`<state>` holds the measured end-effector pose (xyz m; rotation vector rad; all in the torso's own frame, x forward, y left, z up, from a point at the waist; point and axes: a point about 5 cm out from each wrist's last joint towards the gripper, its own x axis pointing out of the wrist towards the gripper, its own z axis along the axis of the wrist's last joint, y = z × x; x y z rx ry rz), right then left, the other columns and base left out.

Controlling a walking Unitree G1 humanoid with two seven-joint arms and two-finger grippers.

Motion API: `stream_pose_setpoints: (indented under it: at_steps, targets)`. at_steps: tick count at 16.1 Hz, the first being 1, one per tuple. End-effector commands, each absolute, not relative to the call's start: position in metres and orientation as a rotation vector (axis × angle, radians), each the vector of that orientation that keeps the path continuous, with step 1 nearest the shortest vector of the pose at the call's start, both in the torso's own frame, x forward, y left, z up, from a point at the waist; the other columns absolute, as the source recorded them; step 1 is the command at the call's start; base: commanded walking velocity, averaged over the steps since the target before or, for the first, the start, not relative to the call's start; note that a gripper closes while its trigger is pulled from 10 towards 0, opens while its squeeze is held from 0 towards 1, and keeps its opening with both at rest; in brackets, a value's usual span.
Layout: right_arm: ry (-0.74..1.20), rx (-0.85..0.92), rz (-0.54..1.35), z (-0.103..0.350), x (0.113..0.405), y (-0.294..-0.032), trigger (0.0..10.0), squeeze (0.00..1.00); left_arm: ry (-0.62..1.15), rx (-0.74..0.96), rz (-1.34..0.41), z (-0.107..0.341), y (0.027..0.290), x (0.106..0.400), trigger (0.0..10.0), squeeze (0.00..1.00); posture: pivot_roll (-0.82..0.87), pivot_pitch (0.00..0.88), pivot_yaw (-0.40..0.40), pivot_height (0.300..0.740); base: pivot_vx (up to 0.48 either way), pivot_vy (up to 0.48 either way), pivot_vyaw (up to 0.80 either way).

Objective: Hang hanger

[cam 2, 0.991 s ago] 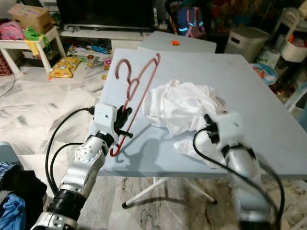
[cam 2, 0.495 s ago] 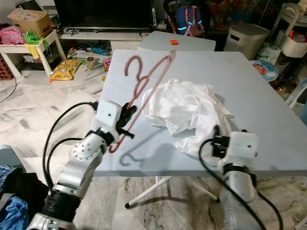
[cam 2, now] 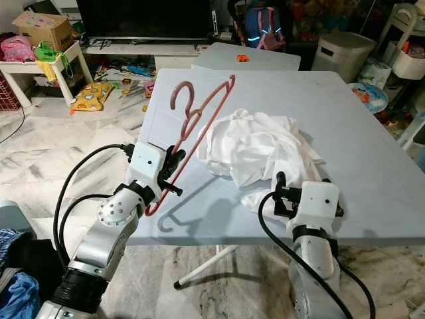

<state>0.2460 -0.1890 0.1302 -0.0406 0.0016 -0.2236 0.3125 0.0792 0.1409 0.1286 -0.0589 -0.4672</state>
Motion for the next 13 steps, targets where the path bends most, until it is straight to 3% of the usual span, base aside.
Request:
stream_pose_setpoints:
  at_steps: [1,3,4,5,6,10,13]
  targets:
    - [-0.007,-0.049,-0.229,0.1338,0.2476,-0.1896,10.0,1.00,-0.073,0.142,-0.470,0.1457,0.0773,0.3141,10.0,0.00,0.03,0.000,-0.018,0.740,0.000,0.000,0.00]
    - [-0.006,-0.048,-0.237,0.1340,0.2471,-0.1911,10.0,0.96,-0.069,0.140,-0.477,0.1453,0.0748,0.3140,10.0,0.00,0.03,0.000,-0.015,0.740,0.000,0.000,0.00]
    - [-0.003,-0.049,-0.238,0.1336,0.2468,-0.1911,10.0,0.65,-0.069,0.140,-0.479,0.1451,0.0740,0.3135,10.0,0.00,0.03,0.000,-0.015,0.740,0.000,0.000,0.00]
    - [0.001,-0.049,-0.237,0.1328,0.2463,-0.1907,10.0,0.46,-0.068,0.141,-0.480,0.1449,0.0736,0.3132,10.0,0.00,0.03,0.000,-0.016,0.740,0.000,0.000,0.00]
    - [0.004,-0.050,-0.234,0.1324,0.2463,-0.1904,10.0,0.15,-0.065,0.138,-0.473,0.1447,0.0740,0.3134,10.0,0.00,0.03,0.000,-0.018,0.740,0.000,0.000,0.00]
    - [0.006,-0.053,-0.231,0.1324,0.2488,-0.1907,10.0,0.13,-0.061,0.144,-0.469,0.1434,0.0749,0.3136,10.0,0.00,0.03,0.000,-0.020,0.740,0.000,0.000,0.00]
    - [0.007,-0.051,-0.228,0.1324,0.2490,-0.1904,10.0,0.14,-0.055,0.146,-0.470,0.1424,0.0748,0.3137,10.0,0.00,0.03,0.000,-0.019,0.740,-0.264,0.000,0.00]
